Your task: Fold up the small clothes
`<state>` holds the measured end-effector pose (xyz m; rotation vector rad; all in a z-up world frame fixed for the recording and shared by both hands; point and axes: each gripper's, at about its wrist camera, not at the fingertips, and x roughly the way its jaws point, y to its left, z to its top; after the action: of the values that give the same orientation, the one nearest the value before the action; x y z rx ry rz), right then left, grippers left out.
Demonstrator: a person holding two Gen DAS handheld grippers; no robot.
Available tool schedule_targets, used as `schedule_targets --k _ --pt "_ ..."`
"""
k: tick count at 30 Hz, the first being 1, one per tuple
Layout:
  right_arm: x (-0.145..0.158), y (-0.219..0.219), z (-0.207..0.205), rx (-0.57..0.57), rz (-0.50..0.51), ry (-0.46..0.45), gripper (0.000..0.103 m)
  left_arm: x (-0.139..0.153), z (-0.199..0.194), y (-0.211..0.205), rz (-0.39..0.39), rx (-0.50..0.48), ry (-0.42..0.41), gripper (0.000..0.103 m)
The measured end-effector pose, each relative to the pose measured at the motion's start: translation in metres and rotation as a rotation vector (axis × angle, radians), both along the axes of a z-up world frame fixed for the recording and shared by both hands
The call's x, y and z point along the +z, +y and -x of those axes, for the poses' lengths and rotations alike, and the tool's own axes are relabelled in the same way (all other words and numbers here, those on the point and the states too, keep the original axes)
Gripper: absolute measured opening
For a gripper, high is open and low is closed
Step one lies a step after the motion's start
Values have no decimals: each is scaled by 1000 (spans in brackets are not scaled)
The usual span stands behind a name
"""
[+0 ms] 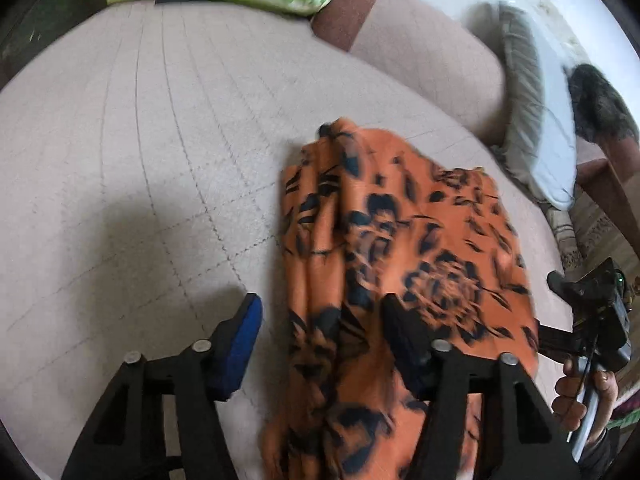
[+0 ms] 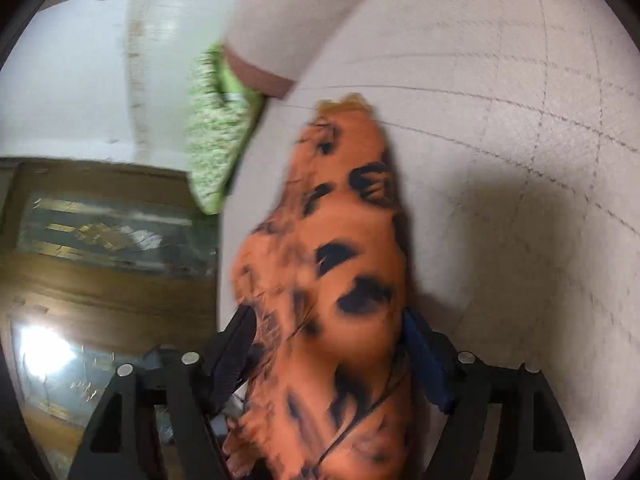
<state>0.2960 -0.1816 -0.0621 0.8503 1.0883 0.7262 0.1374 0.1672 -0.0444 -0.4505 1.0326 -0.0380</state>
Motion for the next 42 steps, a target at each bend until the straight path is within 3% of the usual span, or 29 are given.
schedule_targets --k 4,6,7,8,9,10,11,13,14,15,16,17,19,20,22,23,24,27,28,29,30,31,33,35,37,40,42 --pt "-10 -8 23 -12 -27 48 77 21 27 -11 -25 -58 -93 68" --pt "-27 -4 35 19 -45 94 77 3 27 -12 -32 -22 -35 72" --pt "-35 4 37 57 -51 113 75 -19 22 -10 -27 -14 62 73" --pt "-32 14 38 87 19 81 66 -26 23 -7 -12 -8 64 71" --pt "-25 21 42 94 116 38 50 -25 24 -6 -9 -7 43 54" --pt "-17 23 46 86 144 15 42 -20 24 -7 11 -31 36 34" --pt "-2 25 50 74 172 -29 39 -13 27 -9 32 -48 29 31" --pt "14 28 56 55 231 -94 38 -8 33 -15 -34 -61 -1 31" --pt "7 31 52 59 243 -62 38 -15 33 -17 -44 -58 8 34" --pt "-9 31 47 68 245 9 43 -19 33 -16 -31 -49 13 47" --pt "-19 23 45 56 187 48 50 -23 34 -11 -13 -19 31 53" --pt "-17 19 44 40 128 57 53 -22 33 -7 -18 -1 45 65" --pt "-1 10 43 20 116 28 74 -9 36 -1 -25 9 30 68" --pt "7 7 41 -1 120 -2 75 -3 37 1 -24 11 7 69" --pt "24 -6 27 -68 89 -56 75 9 33 4 -16 14 -38 82" --pt "26 -10 18 -89 64 -53 75 11 27 4 -7 10 -60 90" --pt "25 -6 9 -86 56 -38 75 7 20 4 -3 1 -60 91" --pt "6 21 -13 17 80 33 75 -27 -11 -4 3 -12 70 91" --pt "0 36 -17 86 106 40 71 -29 -12 -6 -19 -3 48 89" --pt "2 47 -18 102 162 17 64 -24 -11 -10 -18 -30 22 48" --pt "8 52 -15 108 206 -18 51 -17 -12 -14 13 -84 8 28" --pt "18 54 -13 104 215 -44 40 -11 -11 -17 -22 -75 -1 26" --pt "41 56 -5 120 262 -127 35 -6 -12 -25 -62 -85 -7 24" --pt "68 56 4 146 295 -212 33 1 -15 -31 -49 -72 -10 23" --pt "108 43 8 131 349 -323 33 21 -13 -38 -12 -86 -65 23" --pt "146 7 -2 94 337 -378 33 60 -24 -66 -18 -112 -191 23" --pt "150 -20 -14 60 318 -364 33 66 -38 -79 -1 -133 -211 25"
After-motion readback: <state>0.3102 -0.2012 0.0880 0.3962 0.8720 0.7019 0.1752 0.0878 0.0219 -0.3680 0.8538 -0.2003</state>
